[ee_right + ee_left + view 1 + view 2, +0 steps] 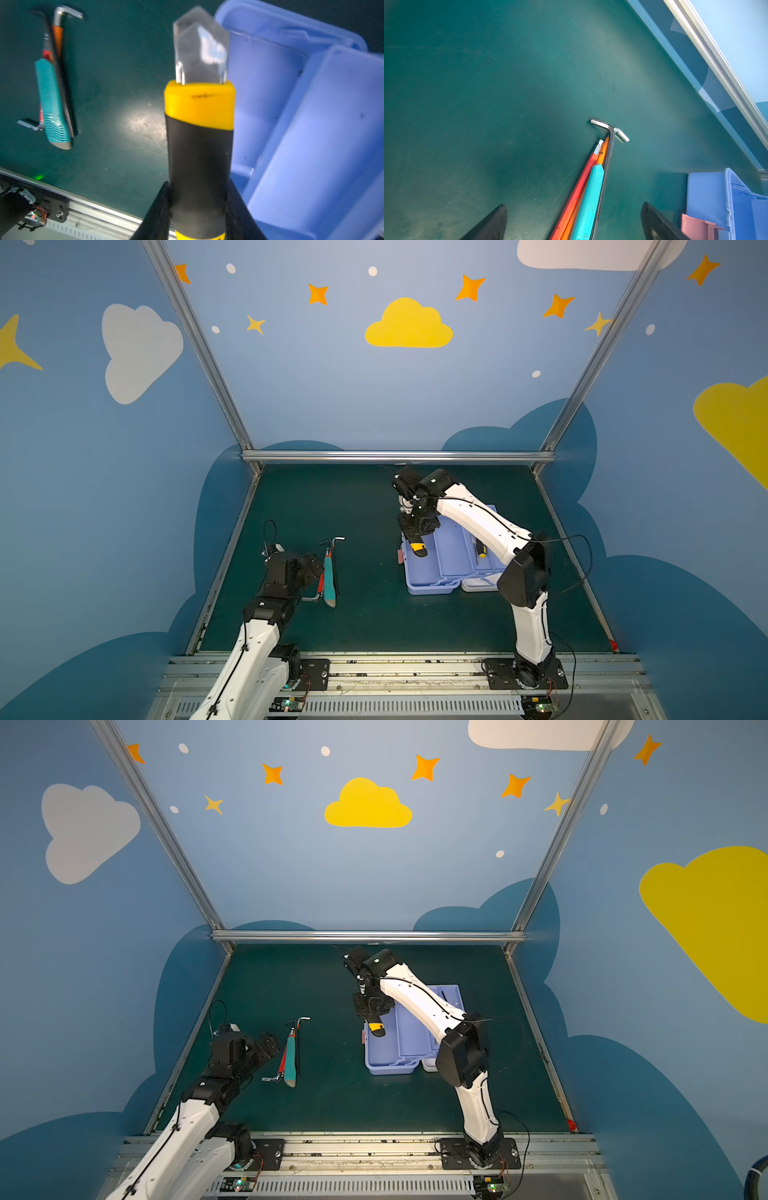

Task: Pack the tool kit
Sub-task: 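Lift the utility knife and carry it over the tray with the right gripper, then lower the utility knife into the tray and open the right gripper, then move the right gripper back to the black L-shaped hex key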

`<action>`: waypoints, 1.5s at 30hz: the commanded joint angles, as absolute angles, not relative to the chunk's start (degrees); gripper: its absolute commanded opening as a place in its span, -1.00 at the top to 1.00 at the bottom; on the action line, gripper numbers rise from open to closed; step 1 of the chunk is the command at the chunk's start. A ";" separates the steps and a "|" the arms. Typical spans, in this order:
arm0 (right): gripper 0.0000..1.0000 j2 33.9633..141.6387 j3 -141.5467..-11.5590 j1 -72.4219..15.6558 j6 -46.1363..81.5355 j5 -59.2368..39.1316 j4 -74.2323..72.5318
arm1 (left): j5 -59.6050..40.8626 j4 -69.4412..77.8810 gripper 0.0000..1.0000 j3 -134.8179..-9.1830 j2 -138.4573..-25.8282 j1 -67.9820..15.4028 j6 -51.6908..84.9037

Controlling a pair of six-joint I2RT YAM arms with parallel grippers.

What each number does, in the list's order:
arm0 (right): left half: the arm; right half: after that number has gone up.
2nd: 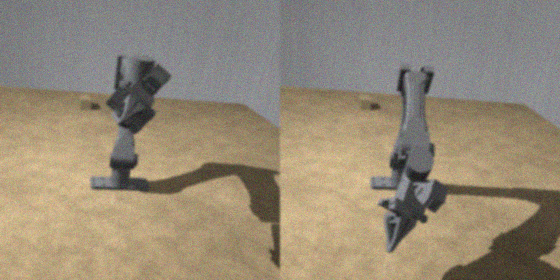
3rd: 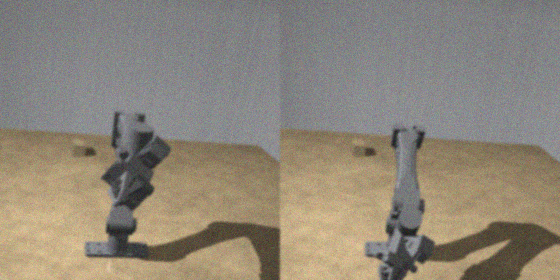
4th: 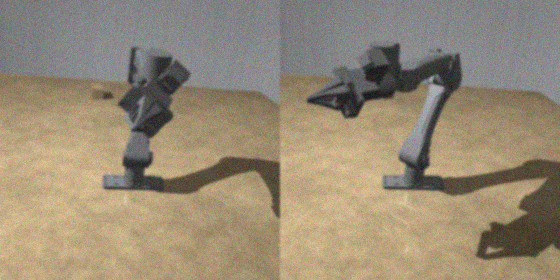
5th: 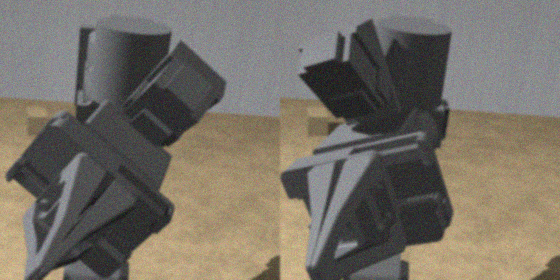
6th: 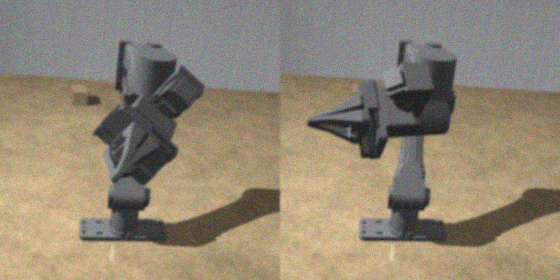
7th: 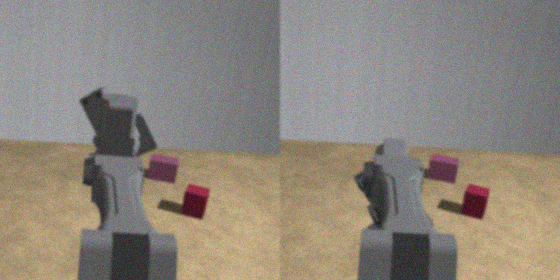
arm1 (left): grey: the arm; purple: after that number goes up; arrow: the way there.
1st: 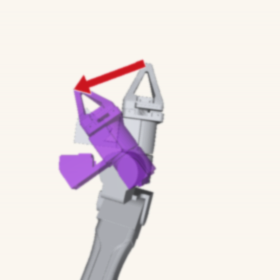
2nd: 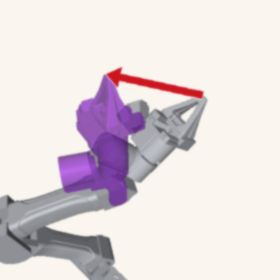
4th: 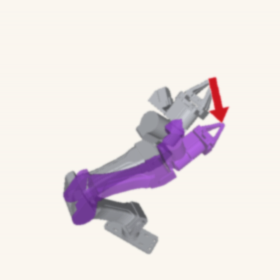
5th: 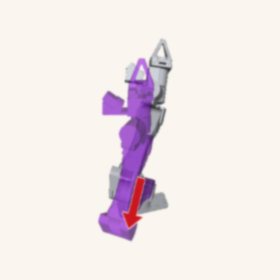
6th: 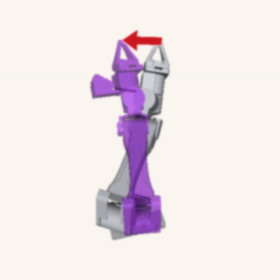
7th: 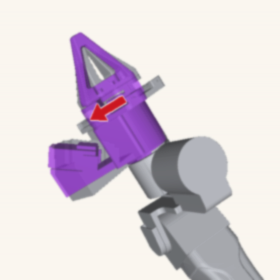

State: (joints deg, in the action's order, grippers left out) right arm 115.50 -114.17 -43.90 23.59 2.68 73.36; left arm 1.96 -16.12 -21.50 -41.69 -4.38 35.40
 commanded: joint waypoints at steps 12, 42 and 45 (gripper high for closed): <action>0.92 105.45 -92.38 -36.17 30.50 4.50 62.96 | 0.75 -14.32 -0.99 -21.72 -44.81 -4.14 35.10; -0.04 131.91 -123.79 -58.61 22.39 -8.58 53.22 | 9.20 -22.87 -0.99 -22.38 -37.82 -3.40 38.89; 0.00 137.55 -129.08 -59.65 22.09 -10.71 52.26 | 9.19 -24.28 -0.99 -22.22 -36.02 -2.87 39.10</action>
